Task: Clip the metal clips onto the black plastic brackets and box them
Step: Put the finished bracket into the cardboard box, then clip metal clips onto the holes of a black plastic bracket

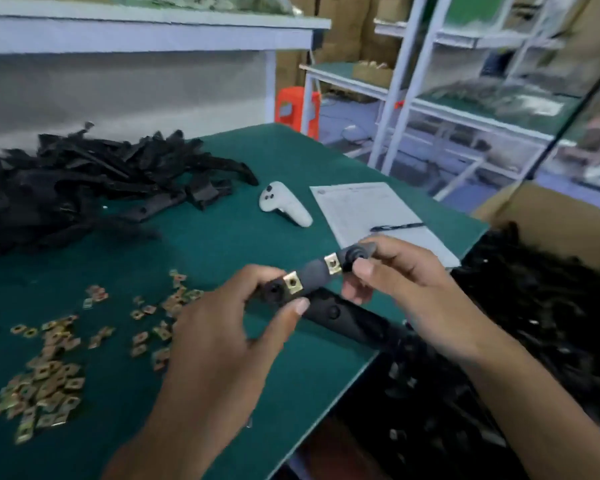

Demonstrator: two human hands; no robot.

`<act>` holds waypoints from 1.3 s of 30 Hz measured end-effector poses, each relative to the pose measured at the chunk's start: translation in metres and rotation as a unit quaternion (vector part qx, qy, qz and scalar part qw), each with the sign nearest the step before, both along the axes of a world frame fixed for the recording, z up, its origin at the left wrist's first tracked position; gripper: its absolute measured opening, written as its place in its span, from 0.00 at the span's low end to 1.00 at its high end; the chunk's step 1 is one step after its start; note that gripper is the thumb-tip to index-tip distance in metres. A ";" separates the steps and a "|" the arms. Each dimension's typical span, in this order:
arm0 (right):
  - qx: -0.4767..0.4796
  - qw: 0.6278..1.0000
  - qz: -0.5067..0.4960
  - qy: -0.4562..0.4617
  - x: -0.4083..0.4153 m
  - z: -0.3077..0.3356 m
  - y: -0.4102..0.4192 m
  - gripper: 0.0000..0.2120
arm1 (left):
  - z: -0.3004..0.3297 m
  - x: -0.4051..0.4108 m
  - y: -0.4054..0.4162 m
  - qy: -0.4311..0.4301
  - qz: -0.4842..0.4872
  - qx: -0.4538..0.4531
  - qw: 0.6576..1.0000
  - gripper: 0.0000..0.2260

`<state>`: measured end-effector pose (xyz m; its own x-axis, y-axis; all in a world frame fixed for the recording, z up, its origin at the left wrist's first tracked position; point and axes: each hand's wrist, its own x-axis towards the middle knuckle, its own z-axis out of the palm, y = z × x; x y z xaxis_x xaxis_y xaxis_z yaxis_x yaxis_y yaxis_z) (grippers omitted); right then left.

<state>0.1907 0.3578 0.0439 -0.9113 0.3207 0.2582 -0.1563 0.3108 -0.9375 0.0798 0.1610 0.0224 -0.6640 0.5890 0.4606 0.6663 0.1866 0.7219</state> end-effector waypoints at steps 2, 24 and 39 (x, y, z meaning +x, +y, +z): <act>-0.015 0.996 -0.087 -0.014 0.057 -0.008 0.026 0.15 | -0.005 0.034 0.043 0.012 -0.075 -0.025 0.997 0.07; 0.153 0.947 -0.210 -0.189 0.079 -0.138 0.096 0.18 | -0.045 -0.020 -0.006 0.010 0.072 -0.007 0.997 0.11; 0.418 0.888 0.045 -0.185 -0.327 -0.065 -0.098 0.35 | -0.088 -0.122 -0.144 -0.126 0.413 0.108 0.896 0.19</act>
<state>-0.1359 0.2598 -0.0214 -0.9956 0.0790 0.0501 0.0544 0.9246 -0.3769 -0.0426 0.0172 -0.0656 -0.9312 -0.2351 0.2786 0.1765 0.3781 0.9088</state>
